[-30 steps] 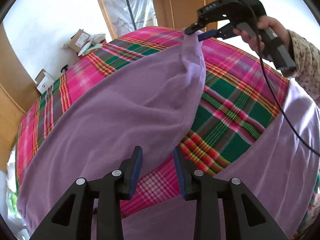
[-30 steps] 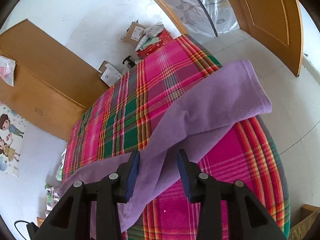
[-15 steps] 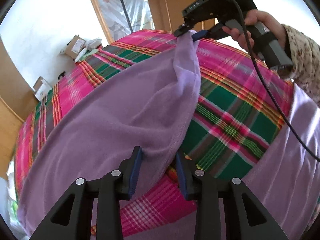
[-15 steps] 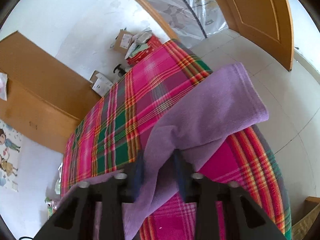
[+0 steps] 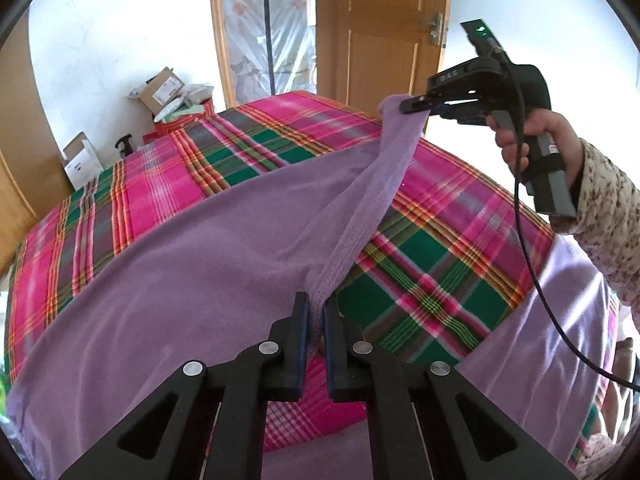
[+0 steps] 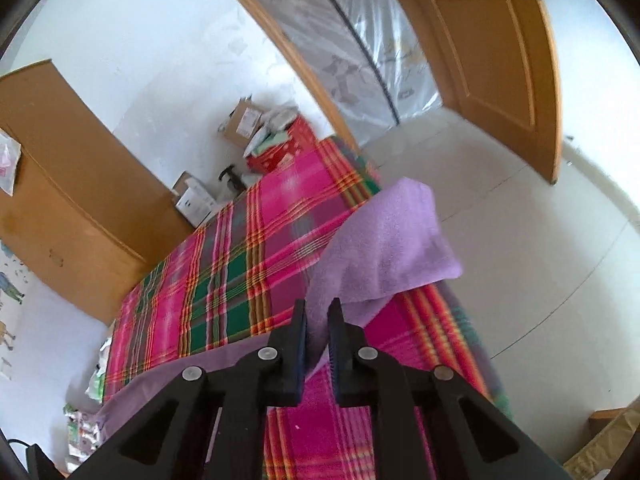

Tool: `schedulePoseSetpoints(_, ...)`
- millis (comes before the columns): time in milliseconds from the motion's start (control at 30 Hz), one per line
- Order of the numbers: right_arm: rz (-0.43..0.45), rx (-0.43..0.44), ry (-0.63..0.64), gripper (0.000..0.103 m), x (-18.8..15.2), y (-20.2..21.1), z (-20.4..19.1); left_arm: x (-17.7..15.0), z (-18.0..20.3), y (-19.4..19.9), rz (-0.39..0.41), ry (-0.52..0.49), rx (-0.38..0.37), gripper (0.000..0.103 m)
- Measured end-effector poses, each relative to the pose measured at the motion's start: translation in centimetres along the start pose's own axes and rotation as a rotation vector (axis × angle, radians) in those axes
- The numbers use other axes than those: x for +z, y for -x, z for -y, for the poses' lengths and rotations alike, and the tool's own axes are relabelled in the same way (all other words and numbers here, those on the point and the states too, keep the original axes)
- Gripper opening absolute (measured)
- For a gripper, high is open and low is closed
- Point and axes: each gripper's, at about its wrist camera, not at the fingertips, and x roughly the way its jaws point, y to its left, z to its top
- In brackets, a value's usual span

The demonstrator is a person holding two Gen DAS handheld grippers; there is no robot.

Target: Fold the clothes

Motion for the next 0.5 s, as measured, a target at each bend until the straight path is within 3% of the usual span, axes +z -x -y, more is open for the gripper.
schedulePoseSetpoints(300, 0.075, -0.058, -0.11, 0.01, -3.5, 3.9, 3.2, -1.9, 0.0, 0.6, -0.046, 0.009, -0.021, 0.006)
schedulePoseSetpoints(500, 0.185, -0.092, -0.194, 0.01, -4.0, 6.1, 6.3, -2.4, 0.0, -0.2, -0.075, 0.017, -0.024, 0.006)
